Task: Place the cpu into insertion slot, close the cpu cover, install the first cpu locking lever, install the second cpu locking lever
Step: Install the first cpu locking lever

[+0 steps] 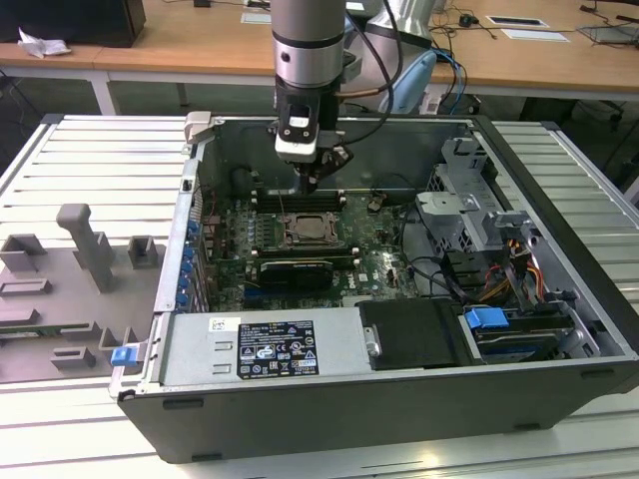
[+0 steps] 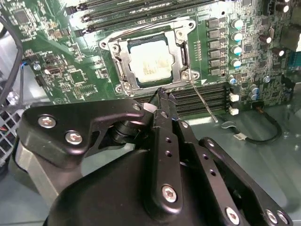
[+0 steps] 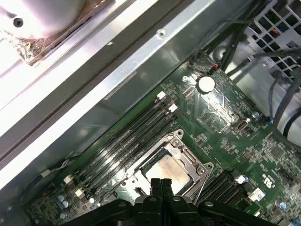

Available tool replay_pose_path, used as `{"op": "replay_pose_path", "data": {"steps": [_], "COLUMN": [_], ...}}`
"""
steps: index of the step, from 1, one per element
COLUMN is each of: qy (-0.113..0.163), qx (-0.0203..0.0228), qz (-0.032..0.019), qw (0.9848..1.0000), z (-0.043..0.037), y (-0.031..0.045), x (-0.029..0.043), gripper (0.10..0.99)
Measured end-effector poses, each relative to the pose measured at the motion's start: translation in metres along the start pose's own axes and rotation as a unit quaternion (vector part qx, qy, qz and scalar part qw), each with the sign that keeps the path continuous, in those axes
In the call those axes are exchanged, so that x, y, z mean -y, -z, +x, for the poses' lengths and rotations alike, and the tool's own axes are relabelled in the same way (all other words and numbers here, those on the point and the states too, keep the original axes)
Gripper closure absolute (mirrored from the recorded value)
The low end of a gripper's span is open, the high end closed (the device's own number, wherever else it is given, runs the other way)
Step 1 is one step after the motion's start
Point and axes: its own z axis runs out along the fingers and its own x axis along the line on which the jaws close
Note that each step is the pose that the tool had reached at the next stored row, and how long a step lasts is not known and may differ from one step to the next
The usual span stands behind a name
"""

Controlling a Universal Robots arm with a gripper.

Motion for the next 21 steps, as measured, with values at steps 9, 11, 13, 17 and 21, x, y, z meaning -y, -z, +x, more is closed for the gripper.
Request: {"op": "replay_pose_path", "data": {"steps": [9, 11, 13, 17, 21], "qy": [0.074, 0.086, 0.093, 0.108, 0.128], "qx": [-0.0063, -0.0073, -0.0079, -0.0092, -0.0108], "qz": [-0.0001, -0.0002, -0.0002, -0.0002, -0.0002], "qw": [0.9972, 0.9963, 0.9956, 0.9941, 0.9918], "z": [0.0000, 0.0000, 0.0000, 0.0000, 0.0000], "y": [0.0000, 0.0000, 0.0000, 0.0000, 0.0000], "x": [0.0000, 0.0000, 0.0000, 0.0000, 0.0000], "gripper": [0.980, 0.980, 0.980, 0.980, 0.980]}}
